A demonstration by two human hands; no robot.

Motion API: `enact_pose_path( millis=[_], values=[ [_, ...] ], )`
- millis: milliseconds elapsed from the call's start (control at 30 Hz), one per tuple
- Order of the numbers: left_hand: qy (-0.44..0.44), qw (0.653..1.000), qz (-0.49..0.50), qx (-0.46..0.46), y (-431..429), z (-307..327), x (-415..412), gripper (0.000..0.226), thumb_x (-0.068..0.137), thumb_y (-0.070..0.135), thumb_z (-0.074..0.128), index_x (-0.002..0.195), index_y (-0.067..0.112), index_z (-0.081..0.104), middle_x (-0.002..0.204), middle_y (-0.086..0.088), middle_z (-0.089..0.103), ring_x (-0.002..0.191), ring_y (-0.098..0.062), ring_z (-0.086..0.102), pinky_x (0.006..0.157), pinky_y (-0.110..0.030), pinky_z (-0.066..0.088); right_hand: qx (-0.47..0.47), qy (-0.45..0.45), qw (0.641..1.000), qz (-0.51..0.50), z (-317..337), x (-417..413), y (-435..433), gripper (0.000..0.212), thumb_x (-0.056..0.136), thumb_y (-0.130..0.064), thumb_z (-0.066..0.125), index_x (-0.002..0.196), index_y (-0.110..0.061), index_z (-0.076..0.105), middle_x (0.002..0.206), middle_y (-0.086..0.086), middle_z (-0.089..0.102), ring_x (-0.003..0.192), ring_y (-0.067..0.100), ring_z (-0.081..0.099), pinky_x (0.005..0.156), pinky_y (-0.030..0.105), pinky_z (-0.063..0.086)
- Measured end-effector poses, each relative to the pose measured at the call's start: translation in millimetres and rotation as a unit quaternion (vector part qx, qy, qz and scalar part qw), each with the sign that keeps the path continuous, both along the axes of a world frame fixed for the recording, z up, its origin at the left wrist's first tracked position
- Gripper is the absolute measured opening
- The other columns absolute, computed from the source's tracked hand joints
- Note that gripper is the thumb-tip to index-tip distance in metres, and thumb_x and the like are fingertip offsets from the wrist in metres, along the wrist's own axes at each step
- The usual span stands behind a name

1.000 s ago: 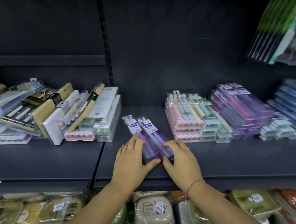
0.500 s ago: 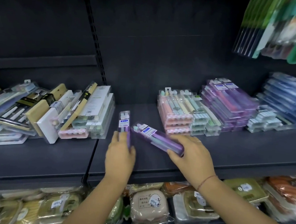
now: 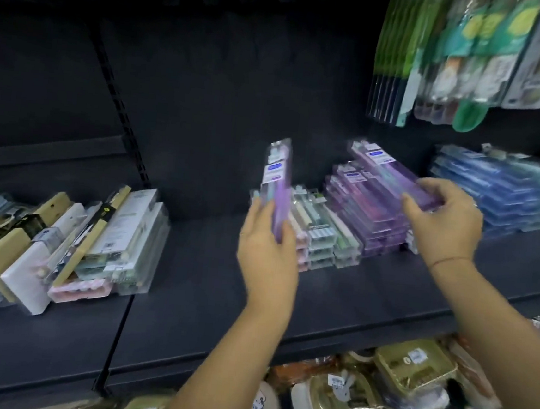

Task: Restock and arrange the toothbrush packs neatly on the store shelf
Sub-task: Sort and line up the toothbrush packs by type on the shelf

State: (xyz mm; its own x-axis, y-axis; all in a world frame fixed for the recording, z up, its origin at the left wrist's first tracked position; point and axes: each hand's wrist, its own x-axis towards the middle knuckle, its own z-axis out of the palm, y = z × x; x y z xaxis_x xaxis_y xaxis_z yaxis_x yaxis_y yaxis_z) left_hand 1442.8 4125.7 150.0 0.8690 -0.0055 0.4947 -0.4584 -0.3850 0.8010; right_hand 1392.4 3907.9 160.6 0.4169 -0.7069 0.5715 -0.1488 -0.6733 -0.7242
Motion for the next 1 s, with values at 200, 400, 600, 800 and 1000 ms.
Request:
enact_pose_path(
  millis=[200, 400, 600, 800, 1000],
  values=[
    [0.033, 0.993, -0.074, 0.091, -118.6, 20.0, 14.9, 0.041, 0.099, 0.011, 0.047, 0.140, 0.009, 0.050, 0.156, -0.009, 0.034, 0.140, -0.023, 0.037, 0.108, -0.024, 0.030, 0.050, 0.047, 0.998, -0.005, -8.6, 25.1, -36.9, 0.027, 0.082, -0.023, 0.072, 0.108, -0.017, 0.069, 0.108, 0.003, 0.069, 0.107, 0.026, 0.059, 0.091, 0.039, 0.049],
    [0.086, 0.982, -0.102, 0.133, -165.1, 10.0, 23.1, 0.046, 0.102, 0.027, 0.045, 0.142, 0.004, 0.044, 0.161, -0.011, 0.020, 0.138, -0.029, 0.037, 0.110, -0.035, 0.032, 0.091, 0.033, 0.990, 0.104, -14.9, 27.2, -48.7, 0.035, 0.092, -0.029, 0.064, 0.123, -0.016, 0.061, 0.120, -0.001, 0.063, 0.112, 0.014, 0.056, 0.098, 0.030, 0.043],
    [0.079, 0.977, -0.182, 0.078, -169.3, -3.4, 27.4, 0.051, 0.101, 0.045, 0.043, 0.145, 0.020, 0.045, 0.163, 0.000, 0.013, 0.146, -0.022, 0.021, 0.118, -0.043, 0.023, 0.160, 0.035, 0.972, 0.169, -14.9, 31.1, -51.9, 0.041, 0.100, -0.029, 0.051, 0.140, -0.021, 0.050, 0.137, -0.007, 0.053, 0.119, 0.004, 0.046, 0.097, 0.019, 0.033],
    [0.096, 0.961, -0.231, 0.120, -174.2, -4.0, 27.7, 0.056, 0.101, 0.050, 0.039, 0.152, 0.028, 0.031, 0.165, 0.003, -0.005, 0.151, -0.021, 0.006, 0.121, -0.045, 0.016, 0.240, 0.013, 0.947, 0.213, -16.6, 39.0, -57.3, 0.042, 0.102, -0.033, 0.047, 0.143, -0.028, 0.042, 0.140, -0.001, 0.051, 0.128, 0.019, 0.050, 0.110, 0.045, 0.040],
    [0.197, 0.946, -0.252, 0.040, -177.8, -3.1, 27.1, 0.075, 0.098, 0.053, 0.045, 0.156, 0.032, 0.003, 0.164, 0.005, -0.010, 0.151, -0.017, -0.001, 0.122, -0.043, 0.012, 0.316, -0.002, 0.919, 0.238, -23.1, 45.3, -65.0, 0.039, 0.093, -0.042, 0.057, 0.131, -0.030, 0.054, 0.134, 0.001, 0.056, 0.126, 0.020, 0.052, 0.112, 0.046, 0.038]
  ],
)
